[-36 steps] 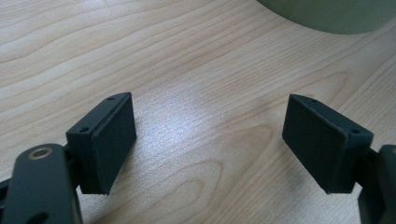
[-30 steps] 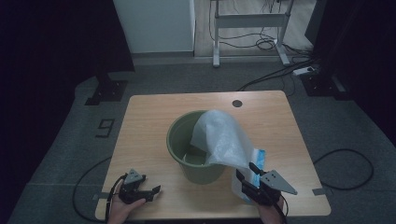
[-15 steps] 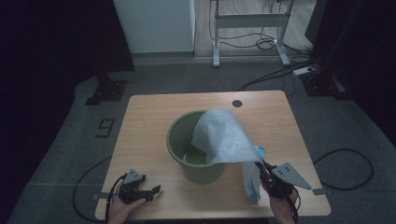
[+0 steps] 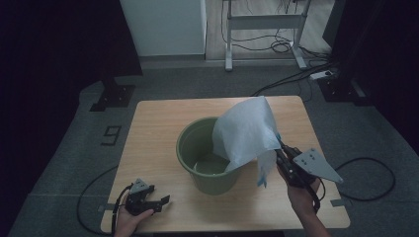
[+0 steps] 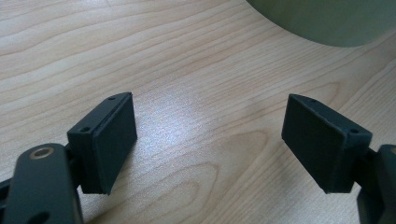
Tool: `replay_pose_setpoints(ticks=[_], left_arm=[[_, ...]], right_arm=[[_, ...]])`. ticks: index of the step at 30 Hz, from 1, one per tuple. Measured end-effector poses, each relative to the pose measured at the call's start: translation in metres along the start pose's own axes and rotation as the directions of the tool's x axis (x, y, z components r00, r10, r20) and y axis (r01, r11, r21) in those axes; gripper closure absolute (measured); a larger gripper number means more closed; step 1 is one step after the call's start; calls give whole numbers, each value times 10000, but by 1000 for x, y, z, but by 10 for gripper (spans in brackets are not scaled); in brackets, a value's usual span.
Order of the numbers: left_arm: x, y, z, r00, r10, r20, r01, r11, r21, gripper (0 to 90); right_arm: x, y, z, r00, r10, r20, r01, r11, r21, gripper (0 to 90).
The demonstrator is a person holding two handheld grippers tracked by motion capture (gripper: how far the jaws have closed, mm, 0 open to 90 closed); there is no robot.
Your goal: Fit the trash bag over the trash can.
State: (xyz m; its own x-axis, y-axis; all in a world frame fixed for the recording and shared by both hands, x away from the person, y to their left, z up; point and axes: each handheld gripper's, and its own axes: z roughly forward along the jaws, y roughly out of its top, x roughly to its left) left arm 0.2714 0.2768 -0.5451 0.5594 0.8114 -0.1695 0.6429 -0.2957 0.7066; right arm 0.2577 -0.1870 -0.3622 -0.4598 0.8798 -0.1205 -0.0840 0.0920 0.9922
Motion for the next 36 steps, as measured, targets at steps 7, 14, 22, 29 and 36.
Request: replay_pose_setpoints(ticks=[7, 14, 22, 29, 36], left_arm=[[-1, 2, -3, 9998, -209, -61, 208, 9996, -181, 181], [0, 1, -2, 9997, -244, -41, 244, 9997, -87, 186], [-1, 4, -9, 9997, -238, -62, 236, 9990, -374, 187], [-5, 17, -38, 9977, -640, -236, 594, 9848, -1630, 203], [-17, 35, -76, 9925, -1116, -499, 901, 9437, -3185, 230]], right_arm=[[30, 14, 16, 9928, -494, -1090, 477, 9987, -181, 889], [53, -4, 33, 9792, -297, -2009, 402, 9980, 484, 888], [59, -18, 34, 9659, 83, -2586, 157, 9958, 905, 873], [56, -13, 28, 9679, -38, -2513, 212, 9976, 665, 866], [51, -11, 30, 9704, 35, -2413, 124, 9979, 643, 867]])
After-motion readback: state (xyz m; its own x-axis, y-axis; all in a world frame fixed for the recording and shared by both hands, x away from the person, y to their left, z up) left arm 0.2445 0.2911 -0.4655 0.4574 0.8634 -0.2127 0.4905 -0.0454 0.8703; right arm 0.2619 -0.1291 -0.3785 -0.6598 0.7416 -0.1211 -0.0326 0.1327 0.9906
